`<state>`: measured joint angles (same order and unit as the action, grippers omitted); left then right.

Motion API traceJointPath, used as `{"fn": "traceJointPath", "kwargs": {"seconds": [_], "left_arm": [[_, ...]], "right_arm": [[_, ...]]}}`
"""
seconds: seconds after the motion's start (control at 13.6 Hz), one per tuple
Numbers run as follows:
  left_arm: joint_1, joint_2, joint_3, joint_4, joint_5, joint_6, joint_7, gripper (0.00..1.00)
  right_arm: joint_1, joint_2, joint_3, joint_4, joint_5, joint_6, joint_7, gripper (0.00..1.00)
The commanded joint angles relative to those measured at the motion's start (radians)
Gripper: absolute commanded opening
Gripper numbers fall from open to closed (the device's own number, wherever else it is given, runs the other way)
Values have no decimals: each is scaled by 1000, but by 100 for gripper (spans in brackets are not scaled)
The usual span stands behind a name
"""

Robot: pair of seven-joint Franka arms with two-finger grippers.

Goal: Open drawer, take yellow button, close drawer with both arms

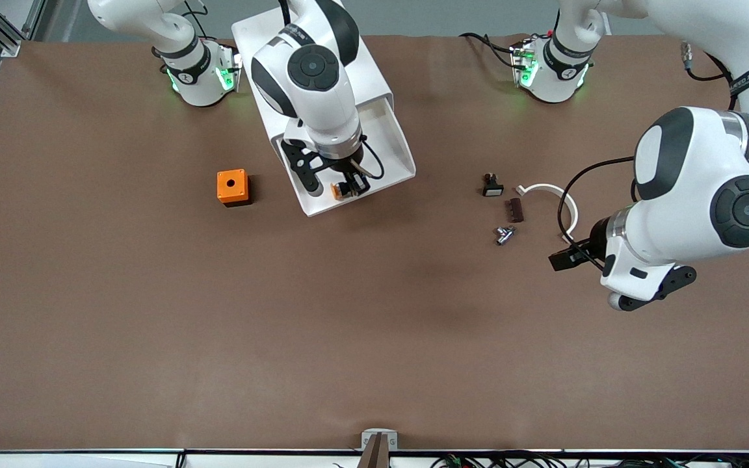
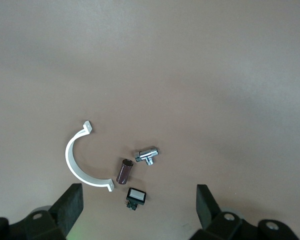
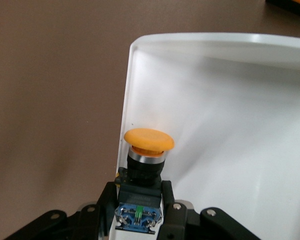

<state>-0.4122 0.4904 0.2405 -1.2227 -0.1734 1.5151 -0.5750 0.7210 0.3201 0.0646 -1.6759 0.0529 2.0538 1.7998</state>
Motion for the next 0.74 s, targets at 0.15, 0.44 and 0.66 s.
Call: {"fn": "traceJointPath", "kwargs": {"seconds": [0.15,0.44,0.66], "left_arm": [[1,-61,-55,-63,25,17,35,99],[-17,-61,-79,-67,25,33,80,99],[-16,-61,-132,-130,41,123,80,99]], "right_arm": [[-116,-61,-3,28,10,-76,-239,0],[-309,-59,-3,53,54,-130,-668,0],[-460,-47,-6,50,48,-161,-1036,0]]}}
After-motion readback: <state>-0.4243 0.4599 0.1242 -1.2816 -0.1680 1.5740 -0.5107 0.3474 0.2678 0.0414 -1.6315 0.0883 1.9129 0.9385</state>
